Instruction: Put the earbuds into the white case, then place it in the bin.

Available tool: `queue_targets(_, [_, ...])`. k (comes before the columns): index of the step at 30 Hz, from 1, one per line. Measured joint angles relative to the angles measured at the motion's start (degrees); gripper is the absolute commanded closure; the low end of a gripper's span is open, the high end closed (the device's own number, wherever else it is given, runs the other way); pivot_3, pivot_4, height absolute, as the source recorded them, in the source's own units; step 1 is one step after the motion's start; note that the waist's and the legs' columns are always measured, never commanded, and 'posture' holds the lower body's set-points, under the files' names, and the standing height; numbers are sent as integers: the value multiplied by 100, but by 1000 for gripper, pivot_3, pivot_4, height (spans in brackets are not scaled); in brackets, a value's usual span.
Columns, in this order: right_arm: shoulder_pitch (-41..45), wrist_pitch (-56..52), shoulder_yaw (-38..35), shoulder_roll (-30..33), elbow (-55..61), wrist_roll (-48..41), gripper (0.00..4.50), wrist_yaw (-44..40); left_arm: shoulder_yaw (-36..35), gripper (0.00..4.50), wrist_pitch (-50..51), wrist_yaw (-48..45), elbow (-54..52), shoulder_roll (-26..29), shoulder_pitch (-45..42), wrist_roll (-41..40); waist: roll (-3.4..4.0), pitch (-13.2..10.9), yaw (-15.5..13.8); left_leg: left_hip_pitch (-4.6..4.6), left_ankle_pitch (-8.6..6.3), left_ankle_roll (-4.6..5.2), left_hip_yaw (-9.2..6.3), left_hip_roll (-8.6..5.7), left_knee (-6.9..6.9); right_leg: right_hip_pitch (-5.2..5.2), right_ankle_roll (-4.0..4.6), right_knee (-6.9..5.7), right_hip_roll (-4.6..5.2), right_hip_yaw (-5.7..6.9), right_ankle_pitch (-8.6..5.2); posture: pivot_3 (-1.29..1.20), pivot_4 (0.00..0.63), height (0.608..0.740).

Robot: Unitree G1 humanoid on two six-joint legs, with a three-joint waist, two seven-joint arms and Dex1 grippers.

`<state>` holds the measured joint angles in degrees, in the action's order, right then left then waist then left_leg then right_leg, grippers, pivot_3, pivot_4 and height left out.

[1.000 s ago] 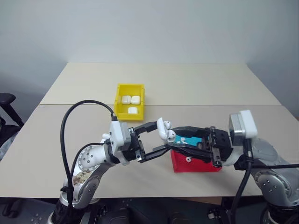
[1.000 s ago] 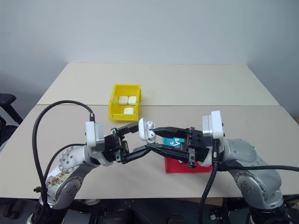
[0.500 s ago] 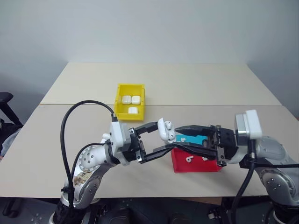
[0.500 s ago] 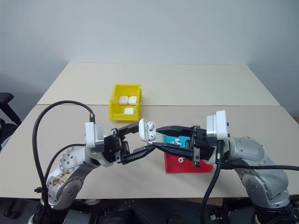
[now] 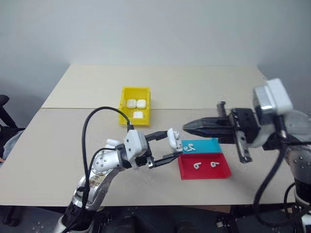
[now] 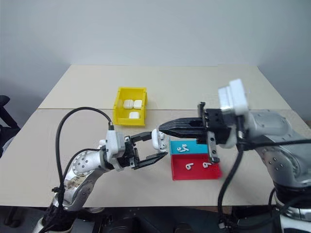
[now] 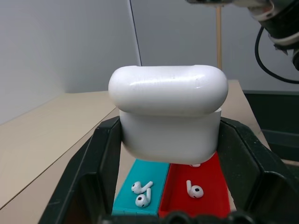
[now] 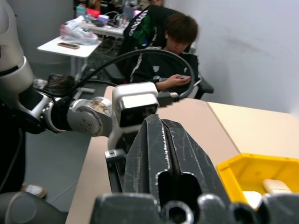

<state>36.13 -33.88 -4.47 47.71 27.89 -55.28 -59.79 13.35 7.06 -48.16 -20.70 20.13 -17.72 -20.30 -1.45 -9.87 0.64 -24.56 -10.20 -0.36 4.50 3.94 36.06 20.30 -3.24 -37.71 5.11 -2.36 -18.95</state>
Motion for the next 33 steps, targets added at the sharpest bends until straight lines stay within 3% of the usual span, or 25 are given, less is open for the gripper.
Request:
queue_targets(8, [467,-44,1197,-111,-128,1177,4458,-161,185,1753,-212,21,251,-191,-78,292,0,0,-8,-14,-1,2,-1,1,1,12,0,3,0,2,0,0,150,740])
queue_targets(13, [446,200,1401,-113,-237,1767,4458,-417,179,1753,-298,7,259,-159,-64,324,0,0,-15,-14,-1,2,-1,0,2,11,0,2,1,3,0,0,150,740])
queue_targets(22, [161,484,1135,162,-472,2079,4458,-779,114,1753,-286,64,181,-137,88,289,0,0,-35,-14,-2,3,-1,1,4,9,0,1,1,4,0,0,150,740])
queue_targets(29, [173,484,411,-131,-725,1768,4458,-576,-13,1753,-317,211,157,-210,18,250,0,0,-31,-13,-1,2,-1,1,4,9,0,0,0,4,0,0,150,740])
queue_targets(33, [190,475,-4,-212,-855,1689,4458,-158,-200,1753,-441,882,594,-509,-504,783,0,0,-81,-13,-2,3,-2,-1,15,5,-3,-4,1,5,2,0,150,740])
